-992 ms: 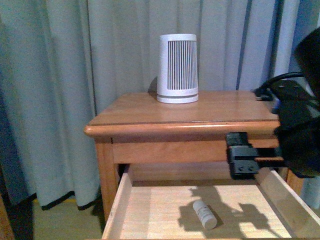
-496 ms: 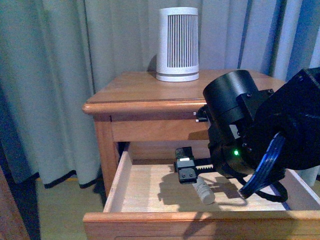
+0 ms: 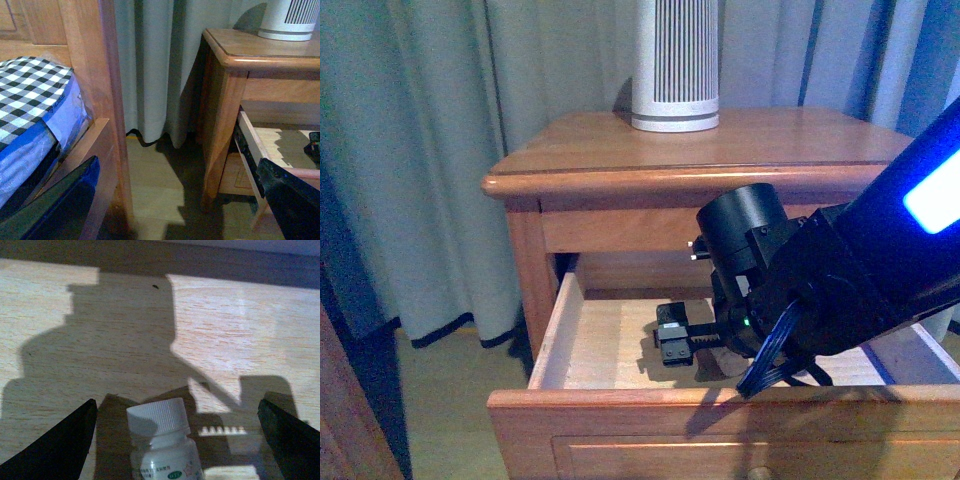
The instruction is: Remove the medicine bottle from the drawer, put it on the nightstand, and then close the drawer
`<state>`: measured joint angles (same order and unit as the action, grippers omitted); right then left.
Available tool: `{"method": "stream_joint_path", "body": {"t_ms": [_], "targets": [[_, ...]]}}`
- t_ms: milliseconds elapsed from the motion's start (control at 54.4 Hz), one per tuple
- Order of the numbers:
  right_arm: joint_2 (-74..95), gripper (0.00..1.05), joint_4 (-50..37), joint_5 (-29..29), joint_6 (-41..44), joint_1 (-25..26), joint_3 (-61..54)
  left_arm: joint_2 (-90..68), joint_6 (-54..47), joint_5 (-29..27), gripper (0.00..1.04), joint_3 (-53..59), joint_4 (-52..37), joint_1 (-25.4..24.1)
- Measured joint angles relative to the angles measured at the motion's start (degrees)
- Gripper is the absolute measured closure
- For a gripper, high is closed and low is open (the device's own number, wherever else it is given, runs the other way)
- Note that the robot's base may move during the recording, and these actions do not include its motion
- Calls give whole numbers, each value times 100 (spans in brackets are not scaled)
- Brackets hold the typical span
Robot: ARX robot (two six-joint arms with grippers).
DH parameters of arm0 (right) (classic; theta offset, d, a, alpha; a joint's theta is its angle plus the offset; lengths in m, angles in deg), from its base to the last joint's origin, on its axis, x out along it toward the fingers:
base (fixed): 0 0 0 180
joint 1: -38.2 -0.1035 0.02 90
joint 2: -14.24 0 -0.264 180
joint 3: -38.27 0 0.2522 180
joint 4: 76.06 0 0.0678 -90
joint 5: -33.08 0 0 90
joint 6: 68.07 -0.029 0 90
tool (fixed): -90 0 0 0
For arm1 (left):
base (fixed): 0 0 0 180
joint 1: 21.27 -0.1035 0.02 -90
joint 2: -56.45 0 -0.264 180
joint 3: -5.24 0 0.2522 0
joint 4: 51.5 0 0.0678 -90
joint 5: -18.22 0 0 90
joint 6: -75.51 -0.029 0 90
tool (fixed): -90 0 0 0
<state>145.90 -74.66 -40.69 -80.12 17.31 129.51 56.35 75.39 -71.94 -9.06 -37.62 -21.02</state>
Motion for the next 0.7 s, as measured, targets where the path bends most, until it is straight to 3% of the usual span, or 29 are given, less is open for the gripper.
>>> {"method": "stream_joint_path", "body": {"t_ms": [110, 496, 698], "targets": [[109, 8, -7, 7, -87, -24, 127, 0, 0, 0, 7, 0, 0, 0], [4, 70, 302, 120, -389, -114, 125, 0, 0, 0, 7, 0, 0, 0], [-463, 75, 754, 199, -750, -127, -7, 0, 0, 0, 7, 0, 0, 0]]}}
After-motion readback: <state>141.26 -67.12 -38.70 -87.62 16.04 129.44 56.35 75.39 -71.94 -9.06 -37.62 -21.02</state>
